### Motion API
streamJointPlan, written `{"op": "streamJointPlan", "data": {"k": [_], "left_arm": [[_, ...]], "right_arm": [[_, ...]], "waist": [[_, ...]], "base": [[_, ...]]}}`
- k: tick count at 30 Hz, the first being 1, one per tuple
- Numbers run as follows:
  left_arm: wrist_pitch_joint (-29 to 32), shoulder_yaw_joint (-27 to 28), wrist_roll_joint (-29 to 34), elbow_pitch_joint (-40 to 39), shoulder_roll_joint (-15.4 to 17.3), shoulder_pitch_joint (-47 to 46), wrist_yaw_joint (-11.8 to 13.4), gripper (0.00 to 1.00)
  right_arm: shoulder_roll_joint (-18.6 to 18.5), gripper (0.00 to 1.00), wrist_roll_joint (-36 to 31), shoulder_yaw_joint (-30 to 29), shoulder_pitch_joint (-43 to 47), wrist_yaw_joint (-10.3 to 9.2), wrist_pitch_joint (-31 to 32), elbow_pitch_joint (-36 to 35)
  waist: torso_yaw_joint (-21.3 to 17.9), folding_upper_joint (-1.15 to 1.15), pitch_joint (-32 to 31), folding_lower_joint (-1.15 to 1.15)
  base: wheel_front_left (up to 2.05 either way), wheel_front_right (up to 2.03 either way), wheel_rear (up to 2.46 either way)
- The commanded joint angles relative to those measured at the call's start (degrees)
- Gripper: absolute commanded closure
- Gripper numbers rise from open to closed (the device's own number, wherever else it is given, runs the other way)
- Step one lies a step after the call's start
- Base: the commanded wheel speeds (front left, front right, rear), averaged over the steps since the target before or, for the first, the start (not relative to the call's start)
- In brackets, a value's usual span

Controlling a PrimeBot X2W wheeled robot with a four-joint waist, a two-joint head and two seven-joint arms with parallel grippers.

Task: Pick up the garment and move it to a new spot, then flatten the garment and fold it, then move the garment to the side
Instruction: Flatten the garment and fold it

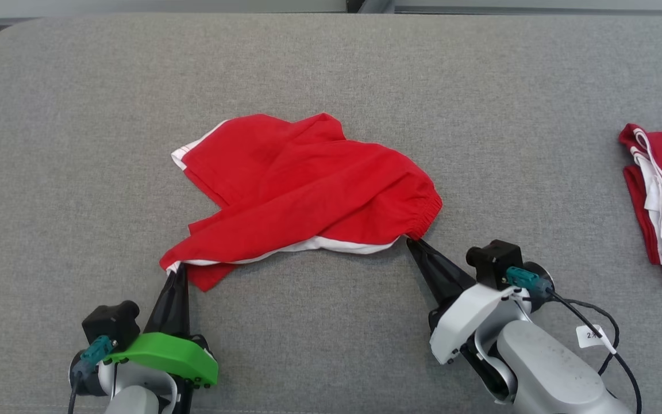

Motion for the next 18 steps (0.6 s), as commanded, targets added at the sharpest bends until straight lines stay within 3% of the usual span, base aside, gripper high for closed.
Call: {"op": "streamJointPlan", "data": {"k": [1,18], "left_arm": [[0.02,-0.12,0.37,-0.04,0.44,1.26,0.05,1.00],[0.02,-2.97,0.24,-5.08,1.96,4.58,0.06,1.00]], "right_arm": [[0.07,1.00,0.38,-0.15,1.29,-0.10,0.03,-0.34],[-0.32,1.00,1.71,-3.10,7.07,-0.10,0.03,-6.86]], "waist": [[-0.25,0.00,-2.55,0.00],[-1.47,0.00,-11.81,0.00]], "base": [[0.00,0.00,0.00],[0.00,0.00,0.00]]}}
